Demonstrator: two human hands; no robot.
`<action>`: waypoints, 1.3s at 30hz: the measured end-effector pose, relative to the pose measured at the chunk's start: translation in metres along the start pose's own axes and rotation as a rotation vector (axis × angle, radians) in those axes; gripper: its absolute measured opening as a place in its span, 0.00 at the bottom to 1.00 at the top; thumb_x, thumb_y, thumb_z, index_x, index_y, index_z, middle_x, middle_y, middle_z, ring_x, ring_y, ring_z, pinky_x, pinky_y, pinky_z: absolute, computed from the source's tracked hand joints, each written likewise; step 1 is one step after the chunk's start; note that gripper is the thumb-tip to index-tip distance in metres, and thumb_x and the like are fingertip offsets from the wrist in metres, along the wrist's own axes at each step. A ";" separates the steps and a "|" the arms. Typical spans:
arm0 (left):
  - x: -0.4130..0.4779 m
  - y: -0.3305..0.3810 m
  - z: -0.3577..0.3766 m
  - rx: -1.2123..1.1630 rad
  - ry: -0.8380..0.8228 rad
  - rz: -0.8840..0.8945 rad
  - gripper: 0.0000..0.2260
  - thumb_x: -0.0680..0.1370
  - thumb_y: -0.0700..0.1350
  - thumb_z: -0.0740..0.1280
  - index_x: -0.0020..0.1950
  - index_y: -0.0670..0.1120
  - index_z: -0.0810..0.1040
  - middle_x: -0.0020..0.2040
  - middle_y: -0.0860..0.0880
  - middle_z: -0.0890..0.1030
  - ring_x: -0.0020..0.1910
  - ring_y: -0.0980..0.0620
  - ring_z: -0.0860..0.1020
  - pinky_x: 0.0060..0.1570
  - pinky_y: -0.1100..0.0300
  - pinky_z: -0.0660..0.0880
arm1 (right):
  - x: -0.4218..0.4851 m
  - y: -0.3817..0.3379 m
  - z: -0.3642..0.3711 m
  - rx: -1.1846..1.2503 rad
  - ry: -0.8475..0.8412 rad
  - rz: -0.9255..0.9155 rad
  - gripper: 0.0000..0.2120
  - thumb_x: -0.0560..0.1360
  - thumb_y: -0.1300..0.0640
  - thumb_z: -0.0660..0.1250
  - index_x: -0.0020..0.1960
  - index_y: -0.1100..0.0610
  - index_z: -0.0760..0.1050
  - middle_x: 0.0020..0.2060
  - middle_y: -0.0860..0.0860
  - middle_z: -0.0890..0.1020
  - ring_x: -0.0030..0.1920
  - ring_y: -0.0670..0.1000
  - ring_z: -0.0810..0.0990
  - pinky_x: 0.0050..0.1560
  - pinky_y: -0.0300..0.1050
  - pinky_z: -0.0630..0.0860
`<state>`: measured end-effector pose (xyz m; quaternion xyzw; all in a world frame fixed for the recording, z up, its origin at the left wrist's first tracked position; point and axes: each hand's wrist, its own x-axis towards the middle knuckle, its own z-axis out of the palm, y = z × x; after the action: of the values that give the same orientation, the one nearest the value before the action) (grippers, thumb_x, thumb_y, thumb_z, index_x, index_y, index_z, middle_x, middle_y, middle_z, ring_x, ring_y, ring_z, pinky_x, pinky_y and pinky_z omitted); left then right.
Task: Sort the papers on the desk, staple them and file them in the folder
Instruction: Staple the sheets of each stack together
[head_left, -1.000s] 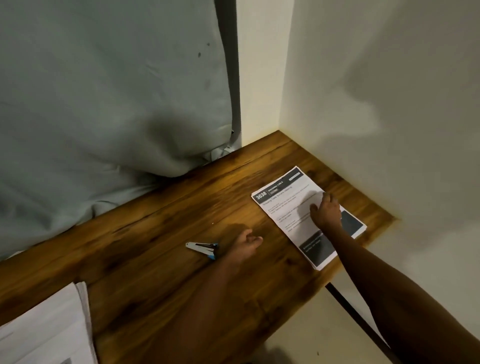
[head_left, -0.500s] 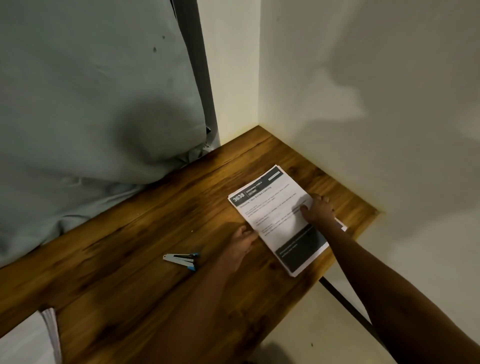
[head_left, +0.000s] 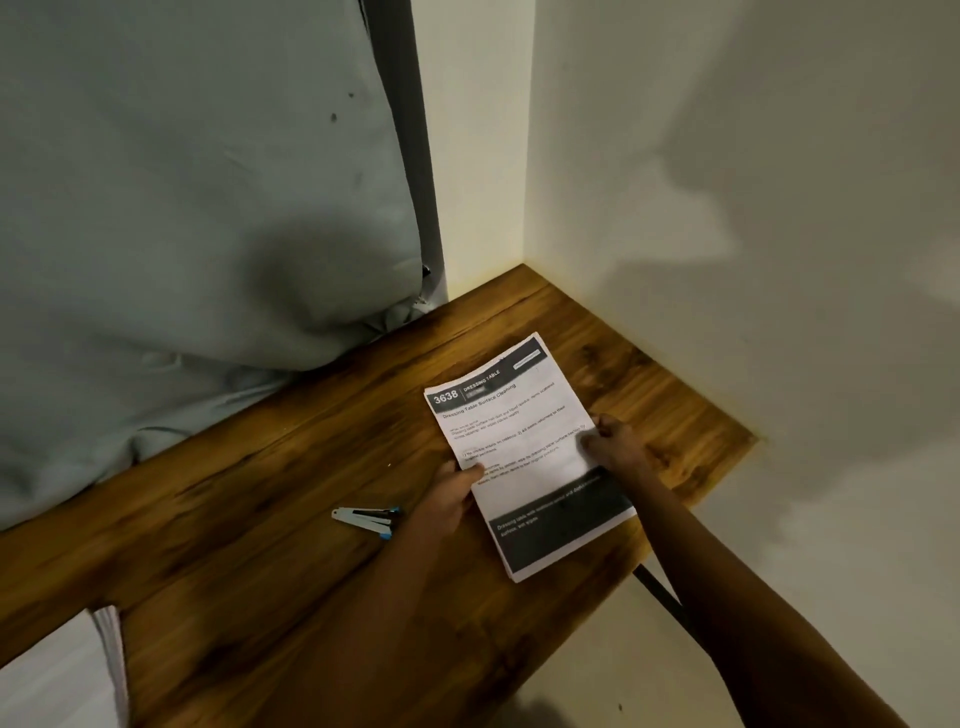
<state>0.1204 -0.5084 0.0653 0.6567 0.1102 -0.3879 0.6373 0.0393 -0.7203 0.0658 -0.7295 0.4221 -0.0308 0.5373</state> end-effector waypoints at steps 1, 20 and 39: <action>-0.003 0.002 -0.006 -0.007 0.008 0.020 0.13 0.79 0.39 0.64 0.64 0.40 0.71 0.58 0.42 0.79 0.48 0.49 0.79 0.41 0.56 0.75 | -0.007 -0.004 0.002 0.054 -0.025 -0.023 0.06 0.78 0.62 0.63 0.55 0.58 0.73 0.41 0.51 0.77 0.38 0.46 0.76 0.32 0.36 0.72; -0.129 0.056 -0.182 0.006 0.402 0.678 0.04 0.79 0.45 0.65 0.52 0.49 0.77 0.45 0.54 0.82 0.40 0.57 0.82 0.34 0.67 0.77 | -0.117 -0.112 0.154 0.211 -0.523 -0.341 0.11 0.78 0.69 0.59 0.57 0.57 0.72 0.56 0.54 0.79 0.58 0.54 0.78 0.58 0.50 0.77; -0.221 0.026 -0.268 -0.176 0.535 0.786 0.03 0.79 0.43 0.64 0.50 0.50 0.74 0.38 0.56 0.84 0.39 0.57 0.83 0.35 0.66 0.78 | -0.190 -0.128 0.231 0.239 -0.704 -0.595 0.07 0.78 0.58 0.63 0.55 0.52 0.73 0.52 0.49 0.80 0.53 0.50 0.80 0.51 0.47 0.79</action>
<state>0.0869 -0.1886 0.1980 0.6690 0.0460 0.0757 0.7379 0.1073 -0.4132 0.1500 -0.7177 -0.0193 0.0173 0.6959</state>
